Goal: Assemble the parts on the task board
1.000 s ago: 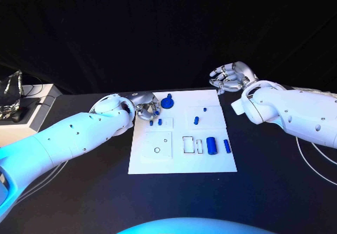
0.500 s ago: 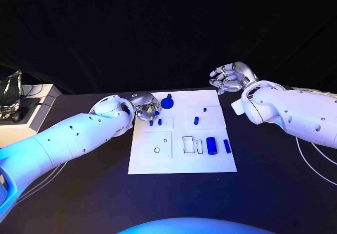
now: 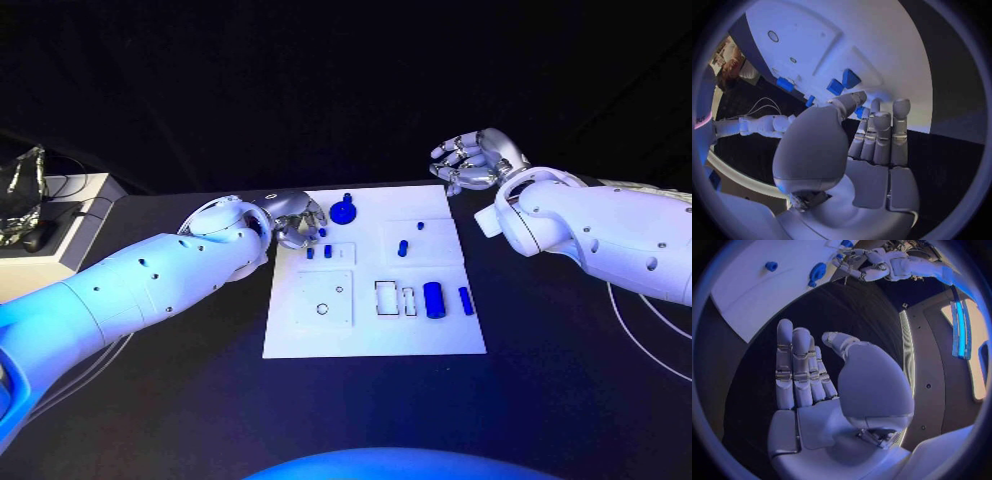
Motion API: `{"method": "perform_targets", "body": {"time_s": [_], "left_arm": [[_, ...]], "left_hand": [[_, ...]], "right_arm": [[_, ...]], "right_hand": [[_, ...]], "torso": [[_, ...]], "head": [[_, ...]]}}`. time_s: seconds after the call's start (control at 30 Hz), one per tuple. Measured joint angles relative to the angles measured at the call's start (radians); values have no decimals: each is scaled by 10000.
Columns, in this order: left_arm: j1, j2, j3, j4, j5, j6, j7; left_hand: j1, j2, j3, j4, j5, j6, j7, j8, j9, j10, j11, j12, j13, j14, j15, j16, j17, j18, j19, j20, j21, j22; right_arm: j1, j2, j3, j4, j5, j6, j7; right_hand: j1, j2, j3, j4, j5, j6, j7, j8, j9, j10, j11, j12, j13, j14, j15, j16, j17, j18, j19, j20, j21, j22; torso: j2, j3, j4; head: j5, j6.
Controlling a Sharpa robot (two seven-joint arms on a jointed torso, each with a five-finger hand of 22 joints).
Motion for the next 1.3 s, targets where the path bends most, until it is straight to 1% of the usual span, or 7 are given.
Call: {"method": "perform_targets", "body": {"time_s": [0.27,0.4,0.5,0.67,0.83,1.1,1.3], "left_arm": [[-4,-105,49,-82,-9,-26,-56],[-10,-224,227,-209,154,-204,-40],[-7,-383,377,-271,637,-416,-1],[-5,-877,651,-172,2501,-733,140],[-32,-1391,759,188,4994,-774,450],[-582,-2253,867,1193,9384,58,1527],[-901,-2590,975,1979,11382,664,2200]], "left_hand": [[50,50,0,0,0,417,312,205,60,-36,37,20,77,-161,19,-78,-206,-1,-148,40,-165,-125],[201,201,109,-70,0,794,535,469,135,-89,-16,167,159,-951,-18,-695,-1411,186,-880,13,-854,-779],[318,318,215,-71,0,883,624,527,148,69,-119,393,244,-544,-80,-551,-1009,185,-666,-68,-659,-603],[277,277,213,-69,0,897,678,527,136,-167,17,446,267,-1118,2,-1218,-1876,181,-1029,-21,-1055,-906],[69,246,78,66,0,761,815,527,78,-414,199,517,196,-1840,164,-2304,-2501,179,-1645,144,-1816,-1314],[-291,263,-571,617,0,644,931,527,31,-501,216,699,178,-1875,197,-2588,-2737,169,-1561,255,-2684,-2000],[-291,263,-927,844,0,715,852,673,58,-533,176,781,124,-2080,246,-3416,-3099,163,-1477,234,-3579,-2663]], "right_arm": [[-13,-17,0,-3,-33,17,-16],[-25,-58,0,8,-360,150,-49],[-33,-92,0,4,-935,450,-81],[-49,-161,0,25,-2642,1151,-177],[-100,-255,0,114,-4604,1572,-438],[-180,-312,-1,343,-8045,1951,-1606],[-294,-265,0,518,-9554,2234,-2361]], "right_hand": [[0,0,66,-105,0,3,3,-42,53,3,-2,-140,-151,251,0,397,340,-1,128,21,152,106],[74,60,202,-364,-379,103,8,-158,84,113,-71,-410,-420,749,-48,1604,1163,0,405,-43,479,361],[342,62,406,-567,-839,116,21,-368,-79,166,-18,-697,-652,822,-39,2403,1653,0,679,-63,1447,1044],[419,-21,596,-758,-1187,385,-30,-532,-417,544,-74,-1076,-959,822,-38,3452,2279,-88,935,-87,3048,2179],[419,-21,623,-785,-1233,594,-106,-561,-567,802,-157,-1216,-1071,824,-40,4053,2628,-158,1075,-110,3924,2788],[369,-70,623,-785,-1395,818,-149,-570,-707,858,-137,-1625,-1239,858,-74,4455,2807,-310,1146,-109,4502,3227],[218,-324,551,-712,-1547,817,-149,-727,-849,441,-48,-1987,-1415,858,-74,4617,2840,-308,1182,-73,4569,3348]], "torso": [[-8,-2,1],[-8,-2,-12],[-8,1,-18],[-13,10,-24],[-17,1,-12],[-26,-11,6],[-22,-23,0]], "head": [[22,35],[24,81],[-16,128],[-155,262],[-374,402],[-651,554],[-785,597]]}}
